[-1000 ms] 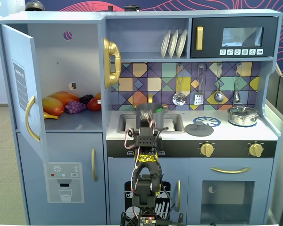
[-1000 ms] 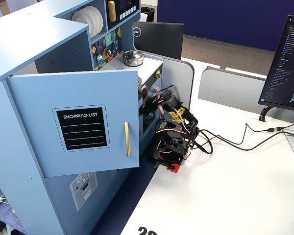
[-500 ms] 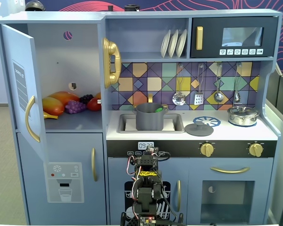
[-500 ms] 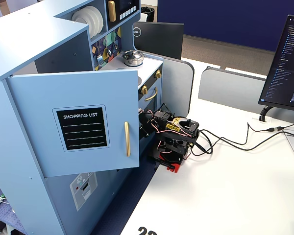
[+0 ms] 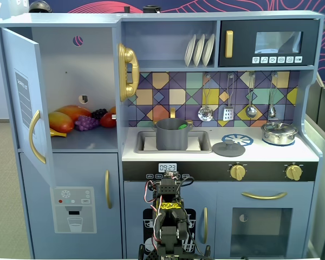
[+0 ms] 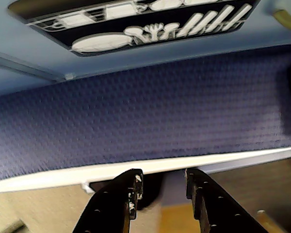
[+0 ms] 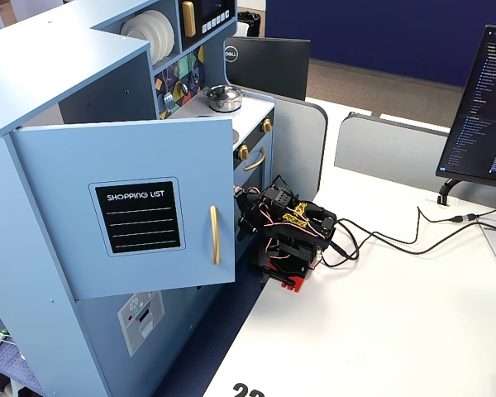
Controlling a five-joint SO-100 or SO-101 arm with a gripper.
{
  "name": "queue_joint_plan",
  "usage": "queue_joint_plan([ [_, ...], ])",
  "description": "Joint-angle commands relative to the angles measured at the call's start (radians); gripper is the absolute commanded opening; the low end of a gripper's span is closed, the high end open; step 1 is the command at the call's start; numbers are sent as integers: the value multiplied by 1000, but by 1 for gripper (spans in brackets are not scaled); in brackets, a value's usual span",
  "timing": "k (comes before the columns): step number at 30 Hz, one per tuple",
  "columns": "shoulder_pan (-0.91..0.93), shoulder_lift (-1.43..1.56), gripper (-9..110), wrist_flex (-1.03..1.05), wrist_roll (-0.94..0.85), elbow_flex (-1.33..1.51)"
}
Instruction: Pick up the green pineapple from the left cabinet and place it in the gray recipient
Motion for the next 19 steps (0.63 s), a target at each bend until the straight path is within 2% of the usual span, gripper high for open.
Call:
queue_joint_plan([
  [1, -8, -6, 3, 183, -17, 0],
  [19, -8, -6, 5, 183, -15, 0],
])
